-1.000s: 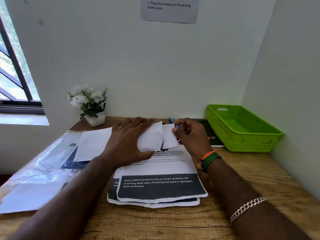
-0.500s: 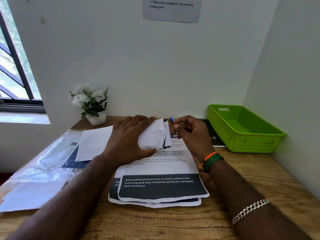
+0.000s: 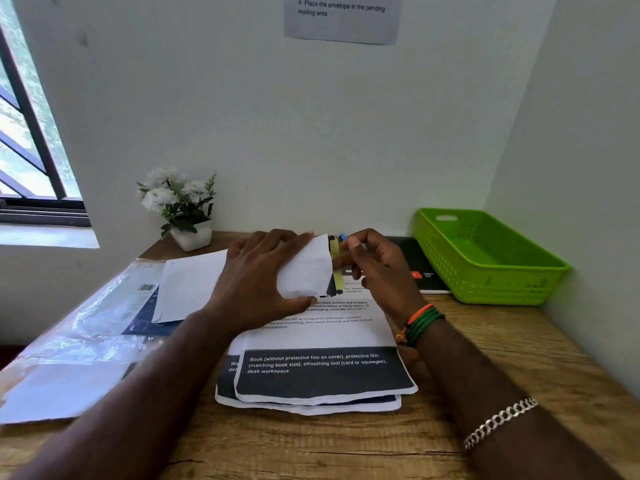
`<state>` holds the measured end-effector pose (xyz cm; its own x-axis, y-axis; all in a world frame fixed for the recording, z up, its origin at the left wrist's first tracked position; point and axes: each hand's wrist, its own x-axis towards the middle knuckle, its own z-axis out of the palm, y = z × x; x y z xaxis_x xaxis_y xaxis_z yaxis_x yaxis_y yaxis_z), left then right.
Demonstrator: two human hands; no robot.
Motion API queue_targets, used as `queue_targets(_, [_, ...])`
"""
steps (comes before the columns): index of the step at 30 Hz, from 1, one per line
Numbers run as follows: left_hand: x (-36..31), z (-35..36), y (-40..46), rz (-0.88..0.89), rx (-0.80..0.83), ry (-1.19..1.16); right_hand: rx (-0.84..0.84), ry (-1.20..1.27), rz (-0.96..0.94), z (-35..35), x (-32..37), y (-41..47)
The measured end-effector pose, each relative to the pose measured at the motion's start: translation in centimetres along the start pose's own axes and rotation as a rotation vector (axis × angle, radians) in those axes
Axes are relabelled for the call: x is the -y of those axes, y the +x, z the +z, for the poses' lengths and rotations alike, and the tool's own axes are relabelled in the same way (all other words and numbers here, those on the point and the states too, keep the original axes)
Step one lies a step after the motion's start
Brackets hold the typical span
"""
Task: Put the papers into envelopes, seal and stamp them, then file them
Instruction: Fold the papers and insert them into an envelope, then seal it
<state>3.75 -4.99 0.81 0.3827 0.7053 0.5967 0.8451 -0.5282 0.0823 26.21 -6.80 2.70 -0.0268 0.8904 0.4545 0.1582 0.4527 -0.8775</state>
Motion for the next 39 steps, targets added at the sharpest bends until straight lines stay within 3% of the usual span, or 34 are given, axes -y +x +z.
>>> queue_targets(4, [-0.1, 0.1, -0.1, 0.007, -0.009, 0.003, 0.147, -0.036, 0.031, 0.7, -0.7, -0.3])
queue_targets(6, [0.0, 0.2, -0.1, 0.01, -0.011, 0.0, 0.137, -0.031, 0.017, 0.8, -0.8, -0.2])
queue_targets(11, [0.1, 0.2, 0.1, 0.009, 0.001, -0.002, -0.16, -0.033, -0.051, 0.4, -1.2, 0.4])
queue_targets(14, [0.0, 0.2, 0.1, 0.015, -0.007, 0.01, -0.267, -0.041, 0.032, 0.3, -1.2, 0.6])
queue_targets(19, [-0.3, 0.4, 0.1, 0.026, -0.003, 0.047, -0.039, -0.028, 0.299, 0.6, -0.7, 0.0])
queue_targets(25, [-0.6, 0.6, 0.1, 0.037, 0.015, 0.062, -0.063, -0.078, 0.206, 0.7, -1.6, 0.2])
queue_targets(32, [-1.3, 0.4, 0.4, 0.001, -0.101, -0.009, -0.131, -0.145, 0.039, 1.3, -1.3, -0.1])
queue_targets(39, [-1.2, 0.5, 0.5, 0.017, -0.127, 0.008, -0.097, 0.013, 0.102, 1.5, -0.8, -0.3])
